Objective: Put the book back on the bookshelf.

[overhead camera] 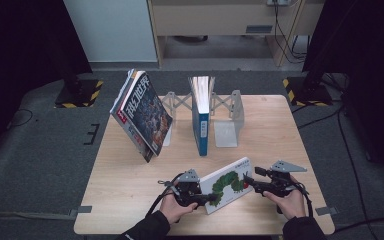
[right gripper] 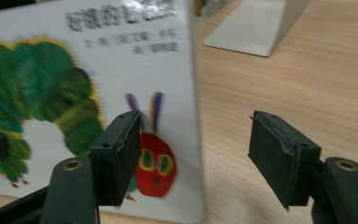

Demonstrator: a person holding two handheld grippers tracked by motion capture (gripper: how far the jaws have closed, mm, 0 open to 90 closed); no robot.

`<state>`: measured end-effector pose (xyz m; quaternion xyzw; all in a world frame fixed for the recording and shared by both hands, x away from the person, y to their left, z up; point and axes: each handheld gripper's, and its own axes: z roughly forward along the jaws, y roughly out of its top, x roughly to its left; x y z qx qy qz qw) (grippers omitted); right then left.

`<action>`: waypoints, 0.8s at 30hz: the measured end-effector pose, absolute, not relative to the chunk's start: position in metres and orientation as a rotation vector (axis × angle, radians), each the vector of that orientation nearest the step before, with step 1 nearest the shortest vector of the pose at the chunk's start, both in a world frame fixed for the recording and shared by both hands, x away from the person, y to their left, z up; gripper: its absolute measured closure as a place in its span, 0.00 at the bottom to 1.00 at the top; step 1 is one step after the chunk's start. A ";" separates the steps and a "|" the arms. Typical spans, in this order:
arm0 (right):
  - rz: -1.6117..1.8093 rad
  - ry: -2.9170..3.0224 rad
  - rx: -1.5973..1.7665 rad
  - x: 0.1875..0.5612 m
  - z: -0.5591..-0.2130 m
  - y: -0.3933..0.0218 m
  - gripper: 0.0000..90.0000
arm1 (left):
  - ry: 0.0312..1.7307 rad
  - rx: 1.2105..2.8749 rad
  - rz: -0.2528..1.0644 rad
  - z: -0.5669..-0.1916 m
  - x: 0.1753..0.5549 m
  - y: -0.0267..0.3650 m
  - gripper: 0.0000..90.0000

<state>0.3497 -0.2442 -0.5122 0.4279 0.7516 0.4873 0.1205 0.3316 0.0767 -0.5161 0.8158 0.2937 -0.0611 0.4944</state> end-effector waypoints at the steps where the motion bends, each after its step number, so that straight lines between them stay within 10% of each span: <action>1: 1.403 2.196 1.245 0.350 -0.512 -0.246 0.38 | 0.714 1.977 -0.149 -0.516 0.332 0.077 0.81; 24: 0.892 2.230 1.302 0.356 -0.529 -0.275 0.24 | 0.800 1.904 -0.107 -0.489 0.331 0.089 0.83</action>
